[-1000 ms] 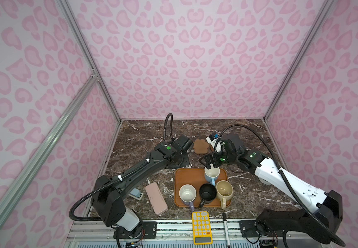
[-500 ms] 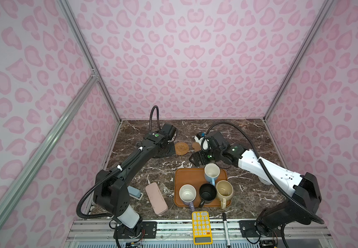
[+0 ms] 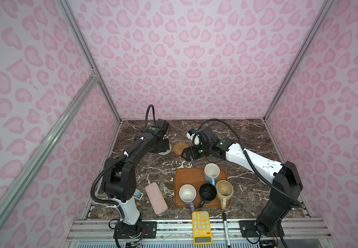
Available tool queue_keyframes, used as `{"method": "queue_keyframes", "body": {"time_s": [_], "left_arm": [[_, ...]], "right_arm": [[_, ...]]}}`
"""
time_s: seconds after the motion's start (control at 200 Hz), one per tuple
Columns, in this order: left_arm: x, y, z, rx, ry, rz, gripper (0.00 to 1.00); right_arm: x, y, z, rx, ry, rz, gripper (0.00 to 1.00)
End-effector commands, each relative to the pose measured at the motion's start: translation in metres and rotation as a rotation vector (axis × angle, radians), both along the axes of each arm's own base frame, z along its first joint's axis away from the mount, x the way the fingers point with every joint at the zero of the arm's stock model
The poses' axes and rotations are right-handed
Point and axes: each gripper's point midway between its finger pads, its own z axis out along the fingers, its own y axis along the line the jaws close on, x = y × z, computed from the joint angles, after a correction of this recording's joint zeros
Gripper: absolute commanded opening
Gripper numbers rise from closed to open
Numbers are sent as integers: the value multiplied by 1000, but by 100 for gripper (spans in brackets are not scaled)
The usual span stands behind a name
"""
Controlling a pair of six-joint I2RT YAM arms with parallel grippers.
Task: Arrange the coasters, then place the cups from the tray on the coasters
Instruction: 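Lift the white speckled mug with the left gripper toward the speckled coaster, then lower the white speckled mug onto the speckled knit coaster and release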
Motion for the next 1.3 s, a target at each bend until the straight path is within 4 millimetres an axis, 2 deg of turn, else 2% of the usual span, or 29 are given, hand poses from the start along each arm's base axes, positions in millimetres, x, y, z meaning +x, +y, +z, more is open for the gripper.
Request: {"method": "queue_keyframes", "body": {"time_s": [0.0,0.15,0.36,0.79,0.86,0.9,0.925,0.98,1.08,1.18,1.295], "left_arm": [[27,-5,8,-21,-84,-25,3],[32,-5,3,-8,-65,-17,3],[35,-5,-15,-21,-23,-14,3],[32,1,-32,4,28,-5,3],[31,3,-33,11,42,7,21],[29,-1,-33,-11,47,1,35],[29,-3,-33,-24,47,-4,46],[29,-6,-32,-41,42,-12,60],[28,-5,-29,-39,41,-7,65],[26,-5,-24,-50,35,-1,73],[23,-3,-8,-60,3,15,83]], "right_arm": [[0,4,-3,9,11,7,99],[-2,0,-11,-11,23,3,98],[-3,-5,-21,-28,40,-2,98],[-4,-6,-23,-30,55,-10,98],[-5,-7,-22,-30,58,-10,98],[-6,-7,-22,-29,61,-8,98],[-7,-7,-22,-31,64,-7,98],[-7,-8,-23,-36,67,-6,98],[-8,-10,-19,-40,62,-8,98],[-10,-12,-14,-46,66,-12,98],[-16,-19,-2,-74,46,-25,98]]}}
